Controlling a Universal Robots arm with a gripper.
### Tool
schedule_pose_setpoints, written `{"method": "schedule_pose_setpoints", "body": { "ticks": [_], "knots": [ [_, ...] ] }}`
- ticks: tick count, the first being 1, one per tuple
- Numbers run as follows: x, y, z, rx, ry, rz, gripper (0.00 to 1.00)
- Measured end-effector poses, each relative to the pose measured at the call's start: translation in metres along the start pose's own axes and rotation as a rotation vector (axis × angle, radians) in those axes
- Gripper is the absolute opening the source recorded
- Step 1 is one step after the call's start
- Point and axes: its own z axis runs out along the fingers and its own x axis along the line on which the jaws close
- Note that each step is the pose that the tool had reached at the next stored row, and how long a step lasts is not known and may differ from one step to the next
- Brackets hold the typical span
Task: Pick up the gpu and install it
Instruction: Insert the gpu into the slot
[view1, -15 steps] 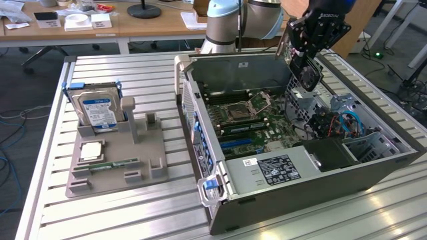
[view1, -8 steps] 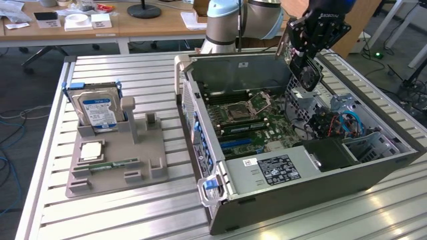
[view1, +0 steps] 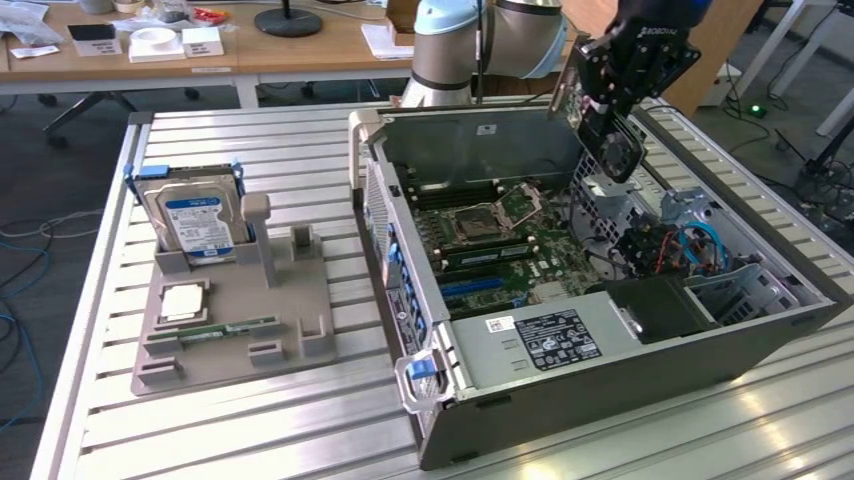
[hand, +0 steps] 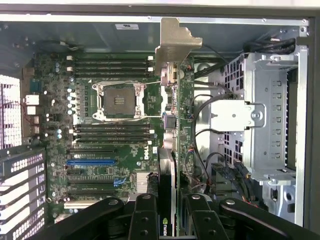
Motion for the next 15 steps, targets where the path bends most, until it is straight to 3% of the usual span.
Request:
{"method": "schedule_pose_setpoints", "body": {
  "ticks": [15],
  "knots": [
    [0.0, 0.0, 0.0004, -0.0067, 0.0102, -0.255, 0.26]
  ]
}}
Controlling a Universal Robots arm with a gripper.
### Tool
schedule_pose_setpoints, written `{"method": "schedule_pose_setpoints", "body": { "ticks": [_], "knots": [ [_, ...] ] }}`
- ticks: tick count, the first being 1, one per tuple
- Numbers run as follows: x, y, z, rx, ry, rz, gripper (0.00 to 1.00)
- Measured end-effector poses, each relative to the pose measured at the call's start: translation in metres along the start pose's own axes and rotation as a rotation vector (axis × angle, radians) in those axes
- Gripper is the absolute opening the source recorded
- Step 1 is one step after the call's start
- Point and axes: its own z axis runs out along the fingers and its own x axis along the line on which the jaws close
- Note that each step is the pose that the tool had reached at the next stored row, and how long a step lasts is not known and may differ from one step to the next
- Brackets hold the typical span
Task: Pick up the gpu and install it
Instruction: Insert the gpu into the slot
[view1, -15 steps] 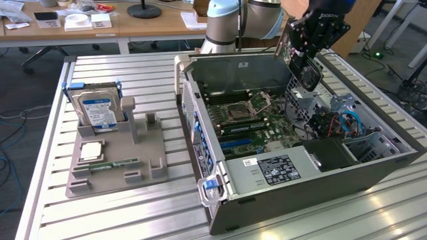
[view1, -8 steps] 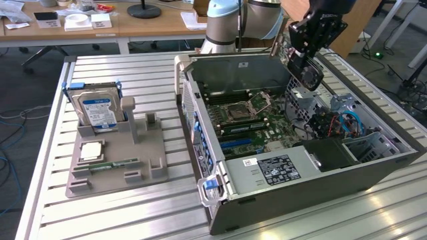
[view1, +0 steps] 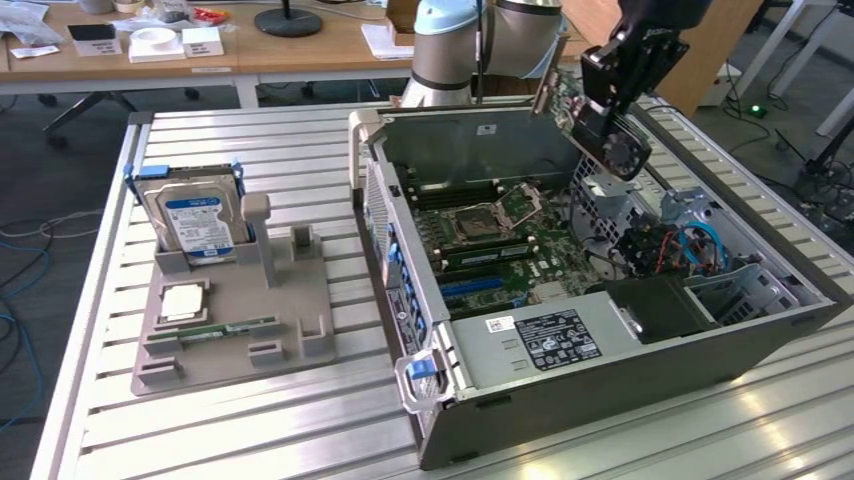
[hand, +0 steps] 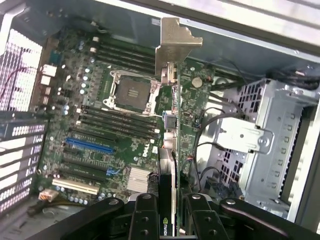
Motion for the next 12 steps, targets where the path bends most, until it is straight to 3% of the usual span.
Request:
{"method": "schedule_pose_setpoints", "body": {
  "ticks": [12],
  "knots": [
    [0.0, 0.0, 0.0002, -0.0045, 0.0072, -0.177, 0.26]
  ]
}}
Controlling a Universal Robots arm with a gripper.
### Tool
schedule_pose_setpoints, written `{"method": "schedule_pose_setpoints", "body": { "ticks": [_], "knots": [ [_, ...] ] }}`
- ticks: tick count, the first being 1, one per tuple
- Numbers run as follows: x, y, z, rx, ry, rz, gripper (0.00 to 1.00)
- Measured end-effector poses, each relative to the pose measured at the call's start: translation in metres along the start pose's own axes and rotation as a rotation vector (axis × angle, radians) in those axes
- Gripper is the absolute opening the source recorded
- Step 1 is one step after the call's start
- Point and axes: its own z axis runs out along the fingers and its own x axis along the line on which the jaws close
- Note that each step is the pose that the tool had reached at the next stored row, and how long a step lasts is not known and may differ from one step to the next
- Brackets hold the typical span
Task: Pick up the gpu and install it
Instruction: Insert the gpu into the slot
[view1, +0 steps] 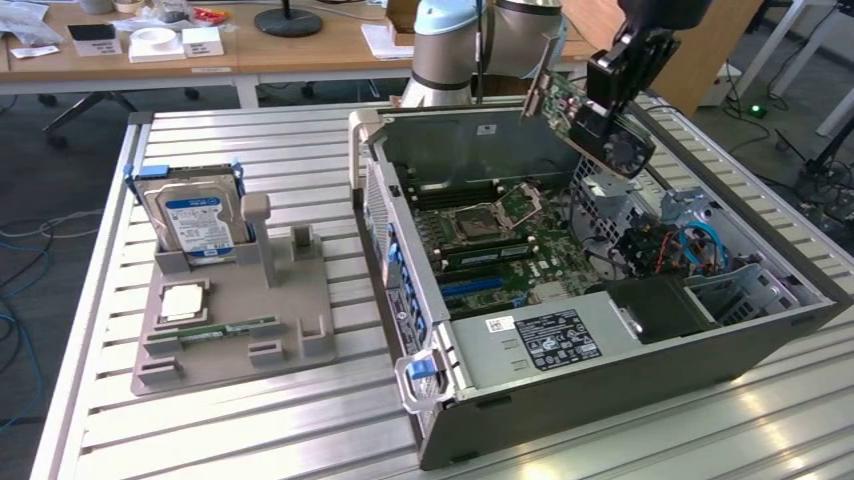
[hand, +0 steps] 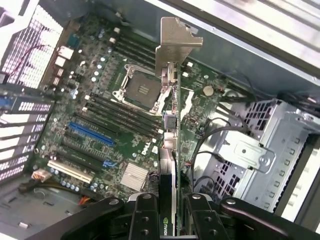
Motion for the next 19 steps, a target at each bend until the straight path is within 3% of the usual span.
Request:
{"method": "schedule_pose_setpoints", "body": {
  "ticks": [19],
  "knots": [
    [0.0, 0.0001, 0.0007, -0.0067, 0.01, -0.252, 0.26]
  ]
}}
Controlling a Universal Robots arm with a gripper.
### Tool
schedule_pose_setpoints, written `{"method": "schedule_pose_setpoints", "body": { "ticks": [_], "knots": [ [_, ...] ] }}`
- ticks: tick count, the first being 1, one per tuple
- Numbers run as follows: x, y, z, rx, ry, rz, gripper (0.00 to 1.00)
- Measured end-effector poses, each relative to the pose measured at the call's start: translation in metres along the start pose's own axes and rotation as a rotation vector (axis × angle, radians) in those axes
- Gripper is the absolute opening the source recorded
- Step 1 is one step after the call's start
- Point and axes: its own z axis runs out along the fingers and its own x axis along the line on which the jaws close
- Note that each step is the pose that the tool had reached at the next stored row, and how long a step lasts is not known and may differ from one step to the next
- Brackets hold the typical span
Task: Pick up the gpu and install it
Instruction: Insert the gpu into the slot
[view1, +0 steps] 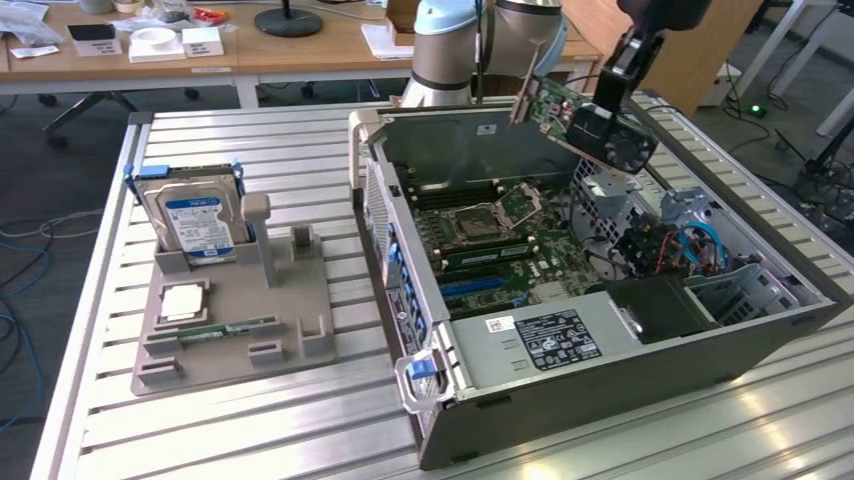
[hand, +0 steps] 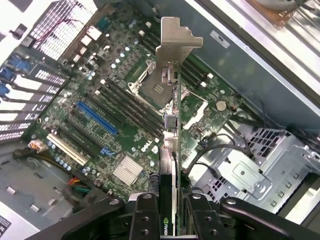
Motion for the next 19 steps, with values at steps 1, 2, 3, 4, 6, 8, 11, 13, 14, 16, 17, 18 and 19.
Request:
{"method": "schedule_pose_setpoints", "body": {
  "ticks": [1, 2, 3, 4, 6, 8, 11, 13, 14, 16, 17, 18, 19],
  "knots": [
    [0.0, 0.0, 0.0, -0.0003, 0.0005, -0.013, 0.26],
    [0.0, 0.0, 0.0001, -0.0007, 0.0009, -0.025, 0.26],
    [0.0, 0.0, 0.0002, -0.0011, 0.0015, -0.038, 0.26],
    [0.0, 0.0, 0.0002, -0.0014, 0.002, -0.051, 0.26],
    [0.0, 0.0, 0.0003, -0.0021, 0.003, -0.077, 0.26],
    [-0.0001, 0.0001, 0.0004, -0.0027, 0.0041, -0.102, 0.26],
    [-0.0001, 0.0001, 0.0005, -0.0037, 0.0057, -0.142, 0.26],
    [-0.0001, 0.0001, 0.0006, -0.0045, 0.0068, -0.17, 0.26],
    [-0.0001, 0.0001, 0.0006, -0.0049, 0.0073, -0.183, 0.26],
    [-0.0001, 0.0002, 0.0007, -0.0056, 0.0084, -0.212, 0.26],
    [-0.0001, 0.0002, 0.0008, -0.0059, 0.009, -0.226, 0.26],
    [-0.0001, 0.0002, 0.0008, -0.0063, 0.0096, -0.24, 0.26],
    [-0.0001, 0.0002, 0.0009, -0.0067, 0.0101, -0.254, 0.26]
  ]
}}
